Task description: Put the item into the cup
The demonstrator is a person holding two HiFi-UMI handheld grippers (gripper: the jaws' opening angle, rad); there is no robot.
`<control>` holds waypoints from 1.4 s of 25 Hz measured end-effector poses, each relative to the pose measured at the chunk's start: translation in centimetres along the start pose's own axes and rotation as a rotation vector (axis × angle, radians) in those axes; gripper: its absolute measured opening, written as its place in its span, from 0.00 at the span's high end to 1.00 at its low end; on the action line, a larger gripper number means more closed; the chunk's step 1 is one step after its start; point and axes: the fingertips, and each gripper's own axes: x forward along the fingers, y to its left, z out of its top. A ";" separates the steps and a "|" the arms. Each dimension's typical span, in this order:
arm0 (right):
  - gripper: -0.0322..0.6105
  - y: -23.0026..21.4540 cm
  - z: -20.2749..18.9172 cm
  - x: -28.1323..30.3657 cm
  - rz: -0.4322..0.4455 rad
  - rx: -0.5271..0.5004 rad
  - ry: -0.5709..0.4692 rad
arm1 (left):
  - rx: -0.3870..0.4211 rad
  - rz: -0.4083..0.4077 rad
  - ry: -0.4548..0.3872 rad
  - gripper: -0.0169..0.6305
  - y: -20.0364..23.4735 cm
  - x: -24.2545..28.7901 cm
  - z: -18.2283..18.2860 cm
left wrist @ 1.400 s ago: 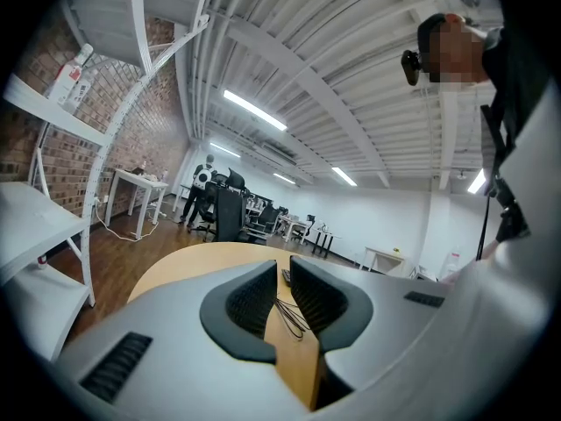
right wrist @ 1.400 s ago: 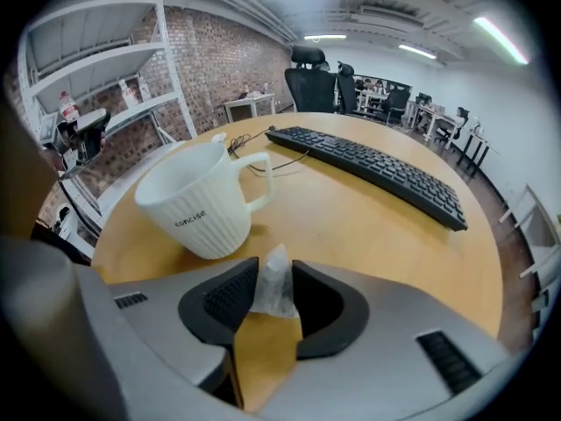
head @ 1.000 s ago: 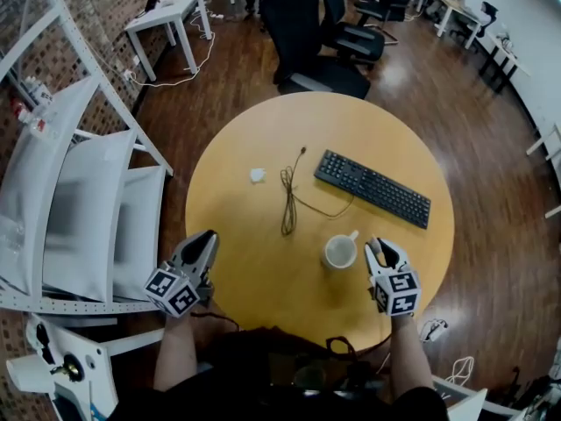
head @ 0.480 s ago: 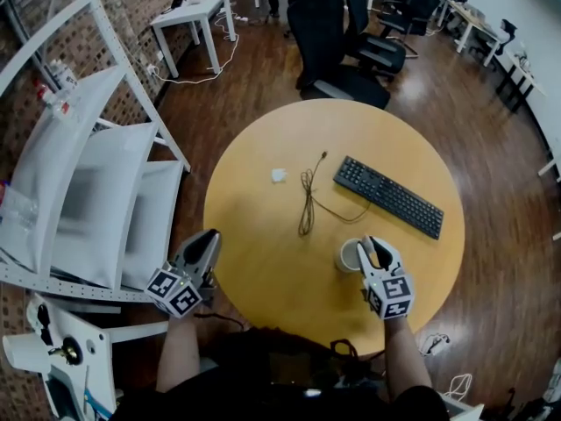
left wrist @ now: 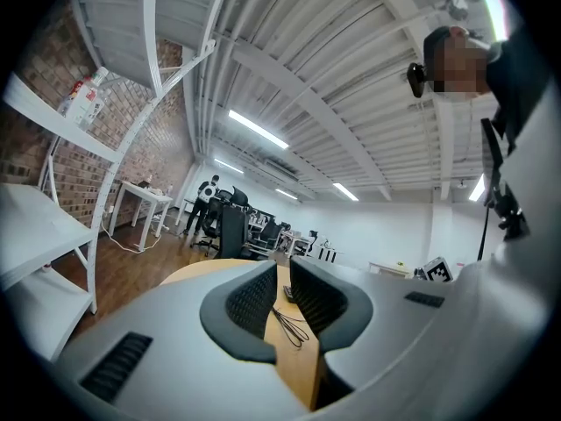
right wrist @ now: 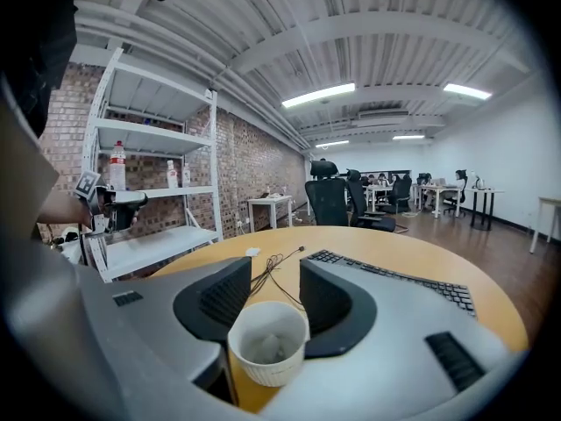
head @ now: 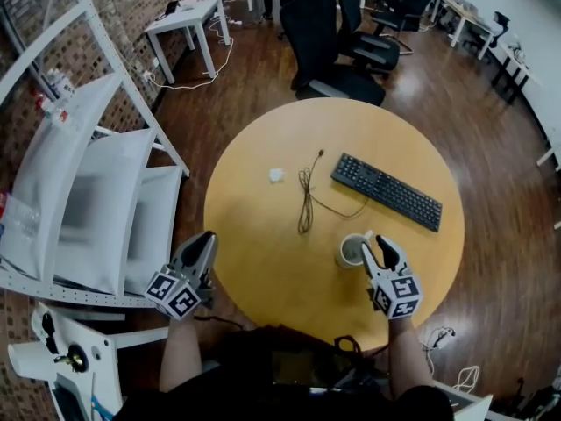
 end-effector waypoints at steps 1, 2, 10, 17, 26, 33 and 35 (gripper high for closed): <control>0.67 -0.4 0.2 -0.4 -0.009 0.001 -0.020 | 0.003 -0.007 0.000 0.90 -0.1 0.3 0.0; 0.67 -0.8 0.6 -0.9 -0.020 0.006 -0.038 | 0.009 -0.014 0.001 0.90 -0.3 0.5 0.1; 0.75 -4.4 3.7 -6.4 -0.170 0.025 -0.132 | 0.042 -0.097 -0.010 0.90 -2.5 3.6 1.1; 0.85 -8.6 3.8 -12.4 -0.350 0.082 -0.211 | 0.087 -0.174 0.001 0.90 -4.6 6.4 1.7; 0.94 -10.9 1.3 -16.8 -0.474 0.170 -0.230 | 0.152 -0.131 0.048 0.95 -5.1 9.1 1.0; 0.94 -10.7 0.2 -16.9 -0.458 0.168 -0.212 | 0.241 -0.201 0.055 0.95 -7.2 10.0 1.2; 0.94 -10.4 1.0 -17.1 -0.471 0.156 -0.207 | 0.264 -0.218 0.060 0.95 -7.9 10.2 1.2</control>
